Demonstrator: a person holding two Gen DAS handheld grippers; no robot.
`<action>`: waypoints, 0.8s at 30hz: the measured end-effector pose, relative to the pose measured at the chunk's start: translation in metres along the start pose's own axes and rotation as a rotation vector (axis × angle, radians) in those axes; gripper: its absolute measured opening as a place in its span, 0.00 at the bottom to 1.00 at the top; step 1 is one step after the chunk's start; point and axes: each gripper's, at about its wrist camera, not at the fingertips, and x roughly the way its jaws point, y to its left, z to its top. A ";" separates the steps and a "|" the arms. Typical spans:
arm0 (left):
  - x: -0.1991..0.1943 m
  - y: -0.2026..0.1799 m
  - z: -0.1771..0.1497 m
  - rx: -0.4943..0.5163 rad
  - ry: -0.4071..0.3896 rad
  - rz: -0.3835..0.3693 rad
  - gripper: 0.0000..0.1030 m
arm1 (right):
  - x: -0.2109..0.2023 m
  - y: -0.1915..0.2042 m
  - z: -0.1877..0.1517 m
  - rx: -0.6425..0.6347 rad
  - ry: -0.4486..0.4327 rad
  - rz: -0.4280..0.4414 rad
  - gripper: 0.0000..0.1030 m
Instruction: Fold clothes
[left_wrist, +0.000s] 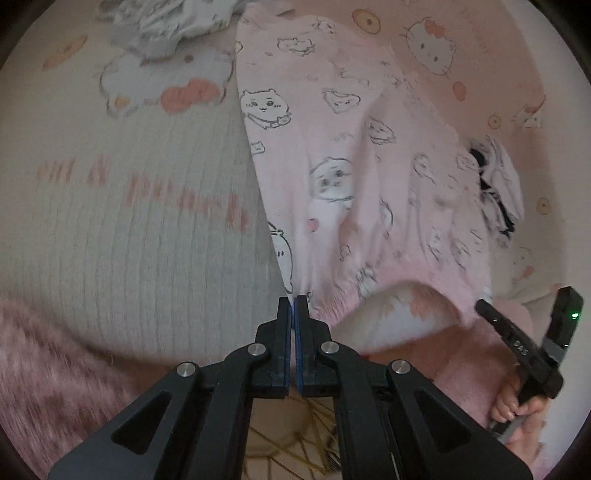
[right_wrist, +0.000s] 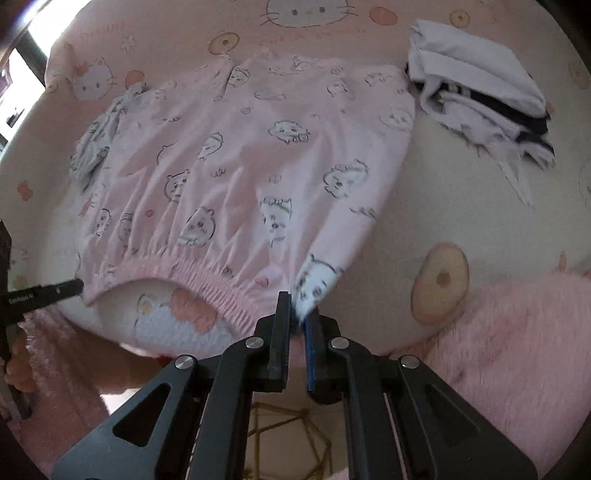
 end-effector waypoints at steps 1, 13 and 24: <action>0.000 0.000 -0.006 0.002 0.014 0.000 0.01 | -0.003 0.000 0.000 0.001 0.004 0.003 0.05; -0.022 -0.017 0.074 0.113 -0.109 0.137 0.03 | -0.050 0.035 0.068 -0.144 -0.079 0.044 0.33; 0.027 -0.022 0.254 0.114 -0.251 0.168 0.17 | 0.042 0.143 0.274 -0.348 -0.201 0.001 0.41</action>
